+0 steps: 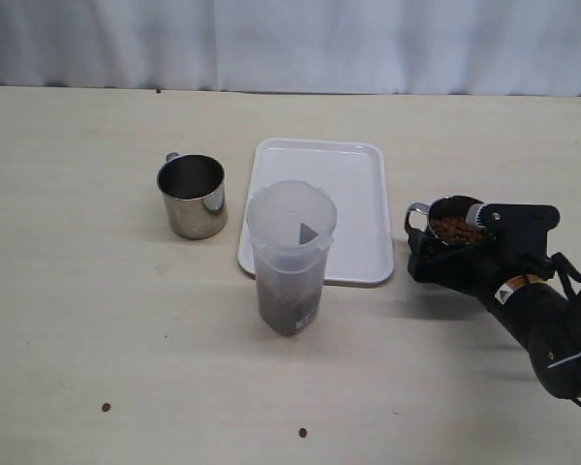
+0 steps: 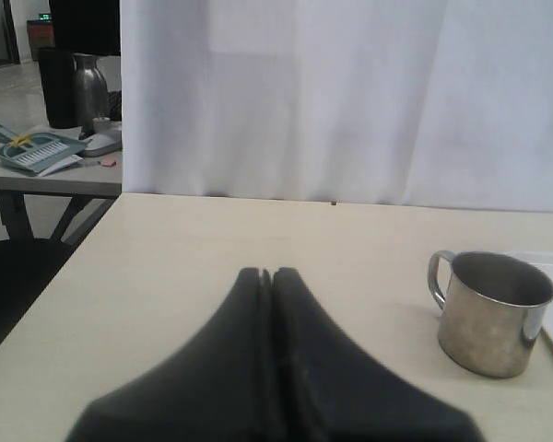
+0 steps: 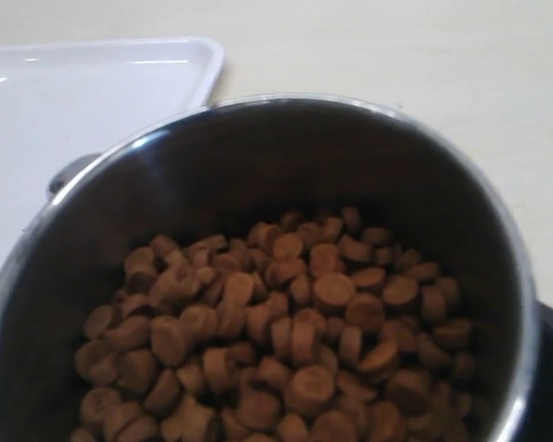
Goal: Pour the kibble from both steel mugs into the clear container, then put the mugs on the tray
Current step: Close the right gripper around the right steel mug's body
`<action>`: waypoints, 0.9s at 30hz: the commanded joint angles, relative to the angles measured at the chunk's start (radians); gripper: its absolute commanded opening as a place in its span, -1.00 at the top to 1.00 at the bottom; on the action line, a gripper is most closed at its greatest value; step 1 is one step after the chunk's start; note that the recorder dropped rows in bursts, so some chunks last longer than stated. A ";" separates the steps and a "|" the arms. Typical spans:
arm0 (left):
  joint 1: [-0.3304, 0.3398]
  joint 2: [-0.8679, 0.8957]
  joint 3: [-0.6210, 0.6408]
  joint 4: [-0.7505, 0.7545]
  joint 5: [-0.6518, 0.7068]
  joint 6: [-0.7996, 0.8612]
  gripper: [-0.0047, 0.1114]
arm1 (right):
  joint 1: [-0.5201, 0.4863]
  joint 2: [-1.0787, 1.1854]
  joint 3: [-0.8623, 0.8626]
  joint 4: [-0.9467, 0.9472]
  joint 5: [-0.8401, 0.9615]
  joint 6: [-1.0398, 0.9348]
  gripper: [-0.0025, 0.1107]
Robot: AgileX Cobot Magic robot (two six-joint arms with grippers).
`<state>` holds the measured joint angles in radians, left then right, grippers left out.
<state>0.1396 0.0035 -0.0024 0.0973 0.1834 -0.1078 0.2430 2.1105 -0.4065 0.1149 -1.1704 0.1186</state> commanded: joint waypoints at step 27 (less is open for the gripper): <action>-0.004 -0.004 0.002 -0.006 -0.010 -0.001 0.92 | 0.004 -0.082 0.018 -0.015 0.042 -0.015 0.87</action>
<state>0.1396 0.0035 -0.0024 0.0973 0.1834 -0.1078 0.2430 2.0817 -0.4025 0.1182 -1.1239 0.1231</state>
